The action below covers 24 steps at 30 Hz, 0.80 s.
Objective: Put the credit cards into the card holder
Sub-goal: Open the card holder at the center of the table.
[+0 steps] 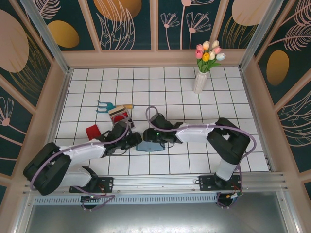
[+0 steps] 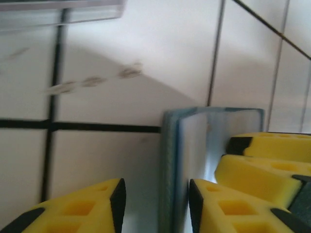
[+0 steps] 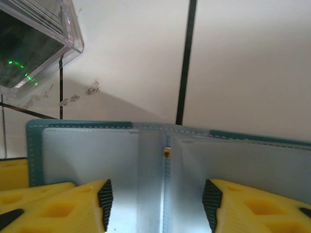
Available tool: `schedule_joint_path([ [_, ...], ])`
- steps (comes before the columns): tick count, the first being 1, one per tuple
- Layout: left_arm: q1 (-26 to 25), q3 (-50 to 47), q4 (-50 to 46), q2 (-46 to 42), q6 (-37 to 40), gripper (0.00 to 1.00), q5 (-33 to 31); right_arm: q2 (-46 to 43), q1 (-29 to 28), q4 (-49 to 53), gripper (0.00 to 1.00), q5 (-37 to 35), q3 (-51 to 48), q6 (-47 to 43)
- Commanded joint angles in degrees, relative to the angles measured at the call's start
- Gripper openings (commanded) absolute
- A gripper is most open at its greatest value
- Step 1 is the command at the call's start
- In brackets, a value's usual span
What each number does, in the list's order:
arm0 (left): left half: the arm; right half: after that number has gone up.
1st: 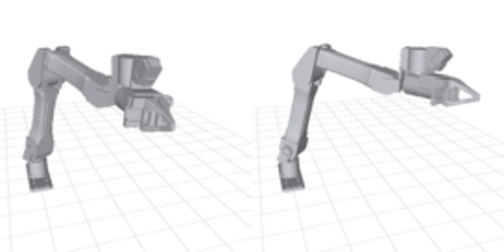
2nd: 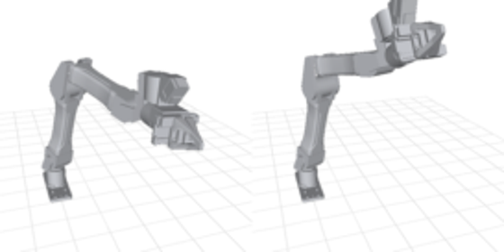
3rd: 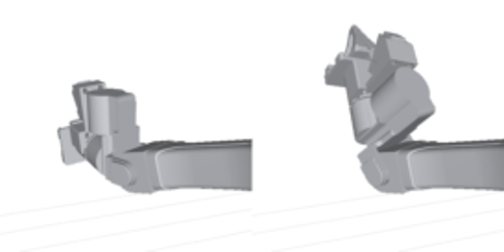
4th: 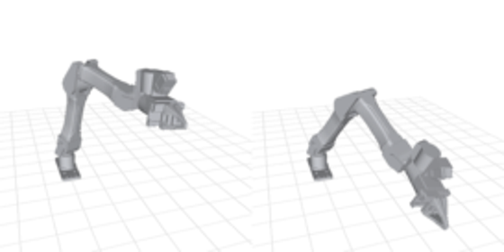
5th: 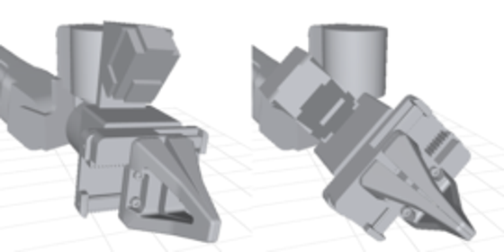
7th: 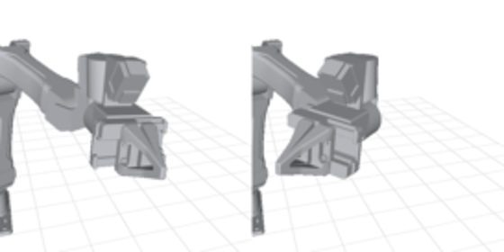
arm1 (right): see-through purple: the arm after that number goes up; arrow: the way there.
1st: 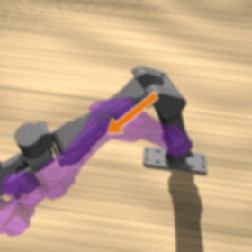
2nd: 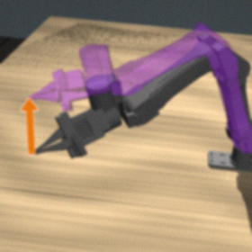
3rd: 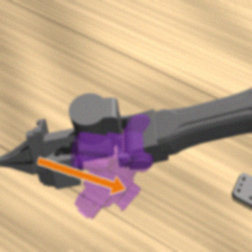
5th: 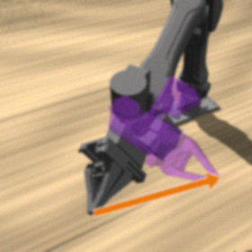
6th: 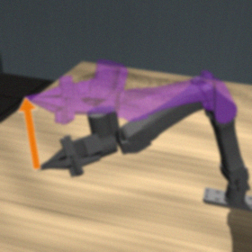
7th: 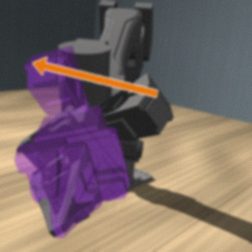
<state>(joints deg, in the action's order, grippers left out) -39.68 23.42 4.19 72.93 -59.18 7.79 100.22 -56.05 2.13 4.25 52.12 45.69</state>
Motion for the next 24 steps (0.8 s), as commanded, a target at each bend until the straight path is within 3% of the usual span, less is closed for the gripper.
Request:
schedule_joint_path([
  [1,-0.33,0.72,-11.05,-7.68,-1.62,0.48,-10.11,6.46,-3.62,13.13,0.63,-10.36,1.37,-2.50],
  [8,0.16,3.73,-29.72,-23.88,-6.15,0.49,-29.12,15.54,-10.19,26.66,0.72,-25.66,9.09,0.66],
  [14,3.27,8.67,-39.07,-29.37,-5.50,0.59,-40.20,21.16,-14.20,32.61,0.77,-30.34,14.65,3.41],
  [19,11.05,8.82,-35.45,-29.19,-0.15,0.62,-35.80,18.86,-14.41,32.02,0.83,-29.28,16.33,3.07],
  [24,19.58,9.31,-26.81,-24.26,5.22,0.74,-24.96,7.11,-12.59,25.91,0.88,-26.70,16.90,-1.07],
])
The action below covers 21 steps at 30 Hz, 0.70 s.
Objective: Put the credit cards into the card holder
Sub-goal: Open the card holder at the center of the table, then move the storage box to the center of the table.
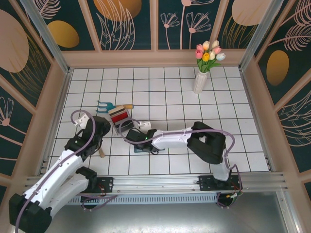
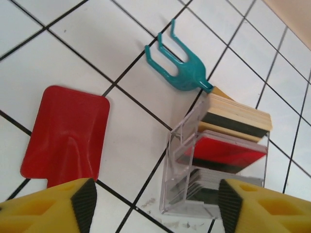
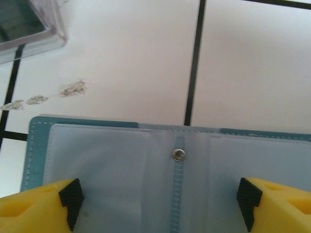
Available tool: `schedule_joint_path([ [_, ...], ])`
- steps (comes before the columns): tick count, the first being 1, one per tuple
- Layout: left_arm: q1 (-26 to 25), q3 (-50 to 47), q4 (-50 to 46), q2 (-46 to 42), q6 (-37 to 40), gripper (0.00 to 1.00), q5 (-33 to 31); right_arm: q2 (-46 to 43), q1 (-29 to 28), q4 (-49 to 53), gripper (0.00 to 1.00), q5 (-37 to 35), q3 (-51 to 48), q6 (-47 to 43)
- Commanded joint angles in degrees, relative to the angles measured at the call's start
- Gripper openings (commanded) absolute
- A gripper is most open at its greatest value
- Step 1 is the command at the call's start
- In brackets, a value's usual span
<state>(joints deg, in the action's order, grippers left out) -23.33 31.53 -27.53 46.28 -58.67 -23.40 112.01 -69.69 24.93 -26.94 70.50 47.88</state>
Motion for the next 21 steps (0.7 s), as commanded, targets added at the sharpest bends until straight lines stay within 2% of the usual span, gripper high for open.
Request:
schedule_joint_path([
  [1,4.56,1.54,6.36,3.91,5.27,0.76,7.92,-7.14,1.78,1.17,0.89,6.05,-1.79,-4.32],
  [4,9.21,3.16,11.93,10.02,7.75,0.84,16.16,-13.98,4.16,-4.60,0.95,10.79,-3.71,-7.16],
  [8,11.81,6.53,15.97,16.94,9.11,0.94,20.02,-20.89,8.04,-8.30,0.95,14.03,-7.51,-8.08],
  [15,14.77,9.43,20.98,28.01,9.87,0.99,27.31,-31.75,17.31,-16.11,0.95,21.36,-19.42,-5.58],
  [21,14.87,8.46,30.20,34.30,10.89,0.99,36.91,-33.90,21.95,-16.27,0.95,23.21,-23.99,-5.08],
])
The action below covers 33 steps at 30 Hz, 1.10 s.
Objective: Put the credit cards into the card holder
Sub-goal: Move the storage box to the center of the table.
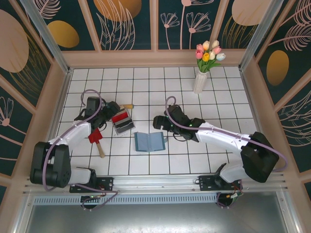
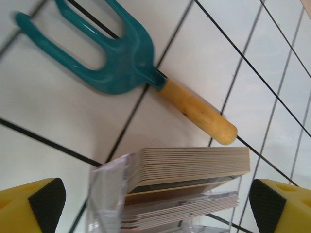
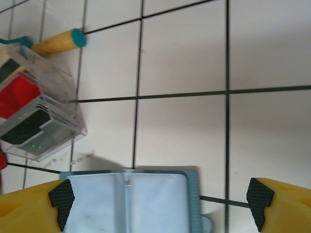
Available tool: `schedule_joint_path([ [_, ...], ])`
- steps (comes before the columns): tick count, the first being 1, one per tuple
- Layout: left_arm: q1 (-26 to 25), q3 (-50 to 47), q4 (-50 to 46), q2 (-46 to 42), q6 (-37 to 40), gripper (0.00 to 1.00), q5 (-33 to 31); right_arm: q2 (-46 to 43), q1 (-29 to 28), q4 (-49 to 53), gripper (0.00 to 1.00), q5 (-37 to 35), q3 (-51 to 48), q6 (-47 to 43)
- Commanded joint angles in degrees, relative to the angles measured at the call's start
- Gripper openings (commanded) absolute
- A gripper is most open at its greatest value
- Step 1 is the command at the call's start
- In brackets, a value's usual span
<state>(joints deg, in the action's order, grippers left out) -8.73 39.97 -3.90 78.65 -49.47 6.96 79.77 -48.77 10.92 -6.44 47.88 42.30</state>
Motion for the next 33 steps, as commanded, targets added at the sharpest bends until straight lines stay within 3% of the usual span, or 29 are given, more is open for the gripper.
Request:
schedule_joint_path([
  [1,0.21,0.12,7.45,3.03,1.62,0.99,7.54,-1.55,1.45,-2.43,0.95,3.15,-1.82,0.47],
  [10,-0.93,1.39,15.59,11.38,0.31,0.99,17.58,1.49,3.66,-3.55,0.95,5.03,-2.83,-0.29],
  [21,-13.22,12.12,17.79,22.14,-2.38,0.99,19.27,2.74,9.75,-10.87,0.84,14.60,-7.62,-0.68],
  [33,-25.68,26.53,20.31,35.63,-9.72,0.98,19.47,-5.75,17.07,-19.67,0.72,22.96,-19.46,4.17],
])
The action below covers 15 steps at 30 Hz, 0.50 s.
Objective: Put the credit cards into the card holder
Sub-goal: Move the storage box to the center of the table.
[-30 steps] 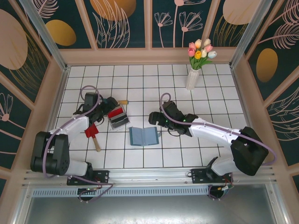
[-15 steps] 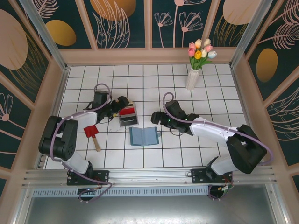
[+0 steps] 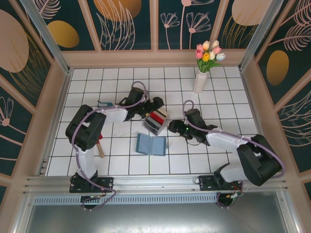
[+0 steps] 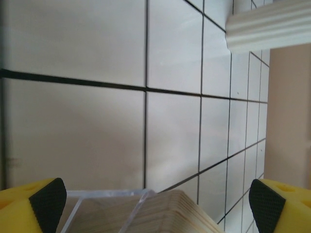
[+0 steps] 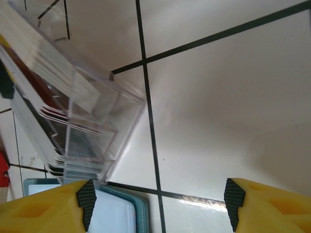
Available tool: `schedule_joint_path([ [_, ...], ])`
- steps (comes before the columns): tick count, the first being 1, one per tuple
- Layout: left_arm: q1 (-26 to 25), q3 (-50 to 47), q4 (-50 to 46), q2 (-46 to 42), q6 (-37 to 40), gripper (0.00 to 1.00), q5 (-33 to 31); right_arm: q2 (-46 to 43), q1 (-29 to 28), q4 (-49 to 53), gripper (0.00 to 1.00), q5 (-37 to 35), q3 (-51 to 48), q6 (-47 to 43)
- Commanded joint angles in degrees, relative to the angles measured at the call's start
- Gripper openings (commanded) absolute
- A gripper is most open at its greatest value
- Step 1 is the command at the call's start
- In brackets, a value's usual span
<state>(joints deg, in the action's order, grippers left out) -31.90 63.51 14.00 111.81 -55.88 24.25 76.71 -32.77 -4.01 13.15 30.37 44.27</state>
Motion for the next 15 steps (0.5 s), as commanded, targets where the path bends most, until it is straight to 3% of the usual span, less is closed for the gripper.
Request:
schedule_joint_path([
  [1,-3.36,4.42,2.28,3.36,-3.40,0.98,2.14,-3.60,1.08,-4.76,0.71,3.47,-2.68,2.64],
  [6,-4.93,9.29,-2.93,3.38,-0.61,0.97,-0.07,-9.73,3.62,0.12,0.71,-0.35,-4.18,1.96],
  [9,-4.93,10.22,-10.90,-1.11,3.88,0.98,-8.36,-13.96,4.83,4.54,0.72,-3.37,-3.55,-0.40],
  [12,-4.85,7.01,-14.14,-6.87,4.59,0.99,-15.16,-16.67,6.17,7.47,0.72,-4.13,-2.34,-4.26],
  [15,-4.91,-0.08,-13.88,-12.85,2.92,0.96,-17.90,-15.46,6.53,10.14,0.70,-3.73,1.40,-10.65],
])
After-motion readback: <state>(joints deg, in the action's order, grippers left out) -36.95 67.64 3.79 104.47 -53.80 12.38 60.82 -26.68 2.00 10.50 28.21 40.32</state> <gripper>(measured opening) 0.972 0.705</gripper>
